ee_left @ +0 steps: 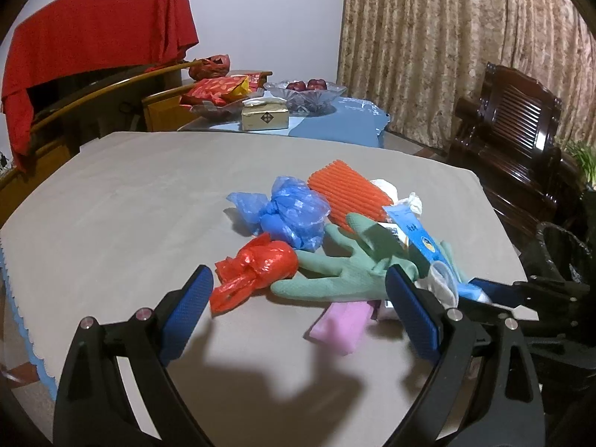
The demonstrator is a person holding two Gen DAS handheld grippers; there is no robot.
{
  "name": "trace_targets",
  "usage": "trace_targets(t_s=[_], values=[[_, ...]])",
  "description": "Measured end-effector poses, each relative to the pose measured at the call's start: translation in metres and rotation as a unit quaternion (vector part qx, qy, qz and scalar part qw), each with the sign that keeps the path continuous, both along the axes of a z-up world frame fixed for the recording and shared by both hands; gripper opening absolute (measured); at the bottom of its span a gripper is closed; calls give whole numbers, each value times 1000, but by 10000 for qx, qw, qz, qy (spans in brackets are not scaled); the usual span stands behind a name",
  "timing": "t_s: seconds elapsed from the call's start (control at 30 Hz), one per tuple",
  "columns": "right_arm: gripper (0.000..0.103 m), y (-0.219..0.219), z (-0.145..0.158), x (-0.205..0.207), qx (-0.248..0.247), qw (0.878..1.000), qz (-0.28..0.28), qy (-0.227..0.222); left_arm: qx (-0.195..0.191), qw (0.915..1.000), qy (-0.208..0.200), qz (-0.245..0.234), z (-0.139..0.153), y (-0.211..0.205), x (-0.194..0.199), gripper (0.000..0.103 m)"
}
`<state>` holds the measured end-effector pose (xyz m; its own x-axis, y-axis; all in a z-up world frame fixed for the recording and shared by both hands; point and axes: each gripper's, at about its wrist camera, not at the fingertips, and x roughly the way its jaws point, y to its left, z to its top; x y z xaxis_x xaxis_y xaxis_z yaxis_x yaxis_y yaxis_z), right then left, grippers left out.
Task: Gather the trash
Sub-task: 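Grasp the blue hand-cream tube with the right gripper and lift it, then grasp the green glove and white cloth with the left gripper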
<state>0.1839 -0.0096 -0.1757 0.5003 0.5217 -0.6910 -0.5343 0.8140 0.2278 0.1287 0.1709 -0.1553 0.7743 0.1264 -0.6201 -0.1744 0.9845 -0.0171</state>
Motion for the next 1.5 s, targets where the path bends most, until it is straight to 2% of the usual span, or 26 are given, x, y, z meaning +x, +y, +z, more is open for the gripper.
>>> trace_targets(t_s=[0.23, 0.57, 0.67, 0.8, 0.9, 0.97, 1.03, 1.13, 1.3, 1.5], values=[[35, -31, 19, -8, 152, 9989, -400, -186, -33, 9999, -48, -124, 3, -13, -3, 91], [35, -70, 10, -4, 92, 9953, -958, -56, -168, 9981, -39, -589, -2, -53, -1, 90], [35, -77, 7, -1, 83, 9944, -1050, -28, -172, 9976, 12, -675, -7, -65, 6, 80], [35, -83, 3, 1, 98, 9934, -1146, 22, -98, 9976, 93, -681, -16, -76, 18, 74], [35, -86, 2, 1, 104, 9929, -1187, 38, -60, 9978, 213, -622, -25, -80, 28, 62], [35, -89, 2, 0, 106, 9926, -1211, 39, -116, 9975, 320, -613, -32, -78, 35, 47], [35, -91, 1, 0, 119, 9924, -1225, 52, -256, 9965, 359, -712, -35, -76, 36, 38], [35, -93, 2, -1, 134, 9924, -1220, 49, -205, 9963, 305, -771, -33, -78, 33, 29], [35, -91, 9, -5, 168, 9928, -1184, -35, -290, 9968, 158, -725, -24, -71, 24, 26], [35, -93, 20, -10, 232, 9925, -1188, -140, -366, 9969, -248, -649, 6, -60, 5, 25]])
